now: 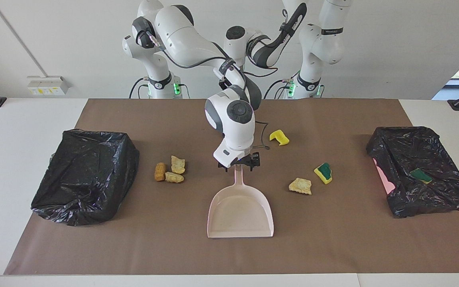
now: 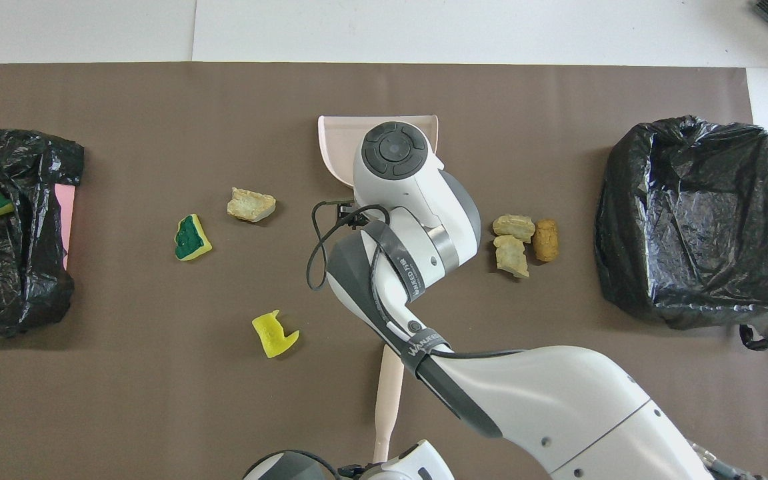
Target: Sweep and dump trash in bin
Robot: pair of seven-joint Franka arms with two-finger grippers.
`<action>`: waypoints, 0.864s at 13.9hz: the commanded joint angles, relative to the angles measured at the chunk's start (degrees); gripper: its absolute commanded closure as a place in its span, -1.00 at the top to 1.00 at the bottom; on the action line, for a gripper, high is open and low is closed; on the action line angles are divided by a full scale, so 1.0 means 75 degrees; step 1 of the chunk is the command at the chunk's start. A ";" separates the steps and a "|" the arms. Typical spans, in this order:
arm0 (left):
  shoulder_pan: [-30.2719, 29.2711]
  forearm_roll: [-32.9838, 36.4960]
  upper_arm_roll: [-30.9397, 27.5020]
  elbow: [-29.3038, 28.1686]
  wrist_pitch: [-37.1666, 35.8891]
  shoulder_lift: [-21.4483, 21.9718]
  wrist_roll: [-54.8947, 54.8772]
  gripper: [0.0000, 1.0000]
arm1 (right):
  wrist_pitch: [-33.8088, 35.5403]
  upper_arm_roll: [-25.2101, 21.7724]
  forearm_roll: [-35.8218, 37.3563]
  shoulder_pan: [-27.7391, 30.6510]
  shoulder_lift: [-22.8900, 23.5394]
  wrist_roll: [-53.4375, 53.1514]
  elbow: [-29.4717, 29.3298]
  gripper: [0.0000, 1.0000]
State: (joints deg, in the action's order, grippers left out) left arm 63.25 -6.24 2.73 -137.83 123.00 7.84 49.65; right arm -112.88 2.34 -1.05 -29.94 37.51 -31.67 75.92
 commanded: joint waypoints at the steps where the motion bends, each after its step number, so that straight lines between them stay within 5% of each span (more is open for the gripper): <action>1: -0.0464 0.0070 0.0000 0.0060 -0.1151 0.0629 -0.0162 -1.00 | -0.0277 0.0052 -0.0082 0.0124 -0.0103 0.0074 0.0178 0.63; 5: -0.1668 0.0807 0.0012 0.0153 -0.1868 0.1156 -0.0559 -1.00 | -0.0290 0.0052 -0.0106 0.0113 -0.0103 0.0063 0.0190 -0.80; 6: -0.2078 0.0820 0.0000 0.0154 -0.1997 0.1425 -0.0828 -1.00 | -0.0243 0.0052 -0.0129 0.0078 -0.0115 -0.0053 0.0167 -1.00; 9: -0.3134 0.0820 0.0000 0.0154 -0.2443 0.2060 -0.1544 -1.00 | -0.0196 0.0051 -0.0047 0.0206 -0.0231 0.0353 0.0178 -1.00; 12: -0.4036 0.1204 0.0012 0.0154 -0.2409 0.2014 -0.1580 -1.00 | -0.0115 0.0063 -0.0117 0.0580 -0.0559 0.2842 0.0248 -1.00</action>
State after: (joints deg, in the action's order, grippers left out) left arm 36.78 0.42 1.95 -136.15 105.29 22.49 38.24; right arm -113.52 2.26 -1.10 -28.17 36.38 -21.08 75.88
